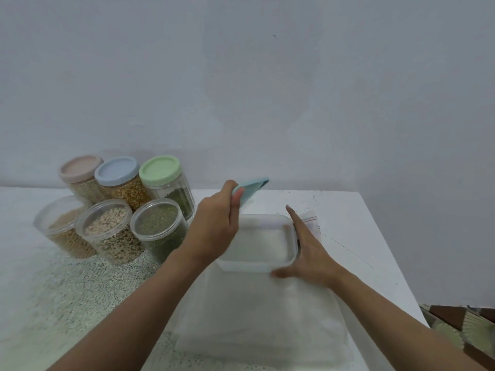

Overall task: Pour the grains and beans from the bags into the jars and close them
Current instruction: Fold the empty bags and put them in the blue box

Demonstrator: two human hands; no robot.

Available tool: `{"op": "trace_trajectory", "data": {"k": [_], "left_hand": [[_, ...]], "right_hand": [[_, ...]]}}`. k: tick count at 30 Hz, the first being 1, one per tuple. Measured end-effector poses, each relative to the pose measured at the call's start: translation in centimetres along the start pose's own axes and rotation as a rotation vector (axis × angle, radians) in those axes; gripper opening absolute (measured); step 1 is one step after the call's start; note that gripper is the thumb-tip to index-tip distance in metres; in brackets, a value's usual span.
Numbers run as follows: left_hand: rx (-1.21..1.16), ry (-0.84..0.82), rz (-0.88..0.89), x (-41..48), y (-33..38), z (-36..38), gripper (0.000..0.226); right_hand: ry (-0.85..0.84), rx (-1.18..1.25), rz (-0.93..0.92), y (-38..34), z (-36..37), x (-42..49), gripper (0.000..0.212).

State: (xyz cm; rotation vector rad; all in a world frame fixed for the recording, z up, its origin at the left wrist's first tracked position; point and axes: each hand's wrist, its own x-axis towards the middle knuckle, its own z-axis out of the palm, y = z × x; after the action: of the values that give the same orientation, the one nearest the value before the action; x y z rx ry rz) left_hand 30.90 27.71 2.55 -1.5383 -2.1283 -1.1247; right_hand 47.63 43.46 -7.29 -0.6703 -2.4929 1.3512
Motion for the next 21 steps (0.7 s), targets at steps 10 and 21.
{"op": "trace_trajectory", "data": {"k": [10,21], "left_hand": [[-0.318,0.275,-0.626,-5.3,-3.0,-7.9,0.032],[-0.949,0.544,-1.114,-15.0,-6.7,-10.7,0.033]], "right_hand": [[-0.097,-0.240,0.134,-2.4,0.2,0.2,0.110],[0.473,0.452,0.259,-5.2,4.2,-0.6,0.073]]}}
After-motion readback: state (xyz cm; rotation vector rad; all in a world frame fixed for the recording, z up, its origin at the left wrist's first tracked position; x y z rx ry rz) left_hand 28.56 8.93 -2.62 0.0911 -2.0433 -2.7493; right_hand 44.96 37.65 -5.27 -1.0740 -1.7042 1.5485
